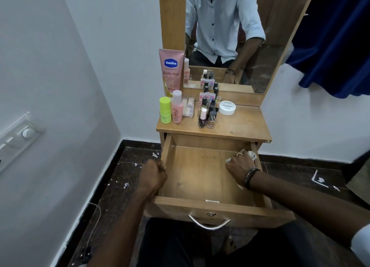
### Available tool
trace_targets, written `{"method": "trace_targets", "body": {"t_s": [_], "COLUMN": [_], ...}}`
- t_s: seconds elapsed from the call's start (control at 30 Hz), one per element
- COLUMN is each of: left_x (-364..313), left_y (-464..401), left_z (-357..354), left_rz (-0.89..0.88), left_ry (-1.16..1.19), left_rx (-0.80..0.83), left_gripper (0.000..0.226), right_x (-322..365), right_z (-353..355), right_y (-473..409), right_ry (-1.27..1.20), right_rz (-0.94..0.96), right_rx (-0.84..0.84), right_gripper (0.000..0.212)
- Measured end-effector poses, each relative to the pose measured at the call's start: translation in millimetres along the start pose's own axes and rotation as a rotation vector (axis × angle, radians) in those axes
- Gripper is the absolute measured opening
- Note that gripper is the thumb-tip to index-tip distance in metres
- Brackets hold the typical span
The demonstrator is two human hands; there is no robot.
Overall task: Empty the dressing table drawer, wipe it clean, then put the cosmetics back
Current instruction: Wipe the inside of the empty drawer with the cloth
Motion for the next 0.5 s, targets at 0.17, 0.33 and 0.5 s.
{"method": "trace_targets", "body": {"t_s": [0.17,0.33,0.5], "left_x": [1.4,1.1,-2.3], "left_y": [0.8,0.8,2.1], "left_z": [-1.6,-0.3,-0.2], "left_rz": [0.006,0.014,0.006], "left_ry": [0.021,0.019,-0.017], "left_rx": [0.002,-0.018,-0.011], "left_gripper": [0.028,0.025,0.031], "right_x": [18.1,21.3,-5.9], "right_z": [1.6,4.9,7.9], "right_y": [21.7,22.3,-7.3], "right_ry": [-0.078,-0.118,-0.210], "right_rz": [0.165,0.109,-0.163], "right_rx": [0.159,0.184,0.048], "right_gripper": [0.023,0.026,0.027]}}
Point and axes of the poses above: each hand's wrist, its own y-axis away from the middle knuckle, its own z-axis out of the back of the hand, x = y × z, the point moved 8 cm from there along -y, towards the middle knuckle, and after that the axes turned 8 degrees about y, right-handed, at the moved point
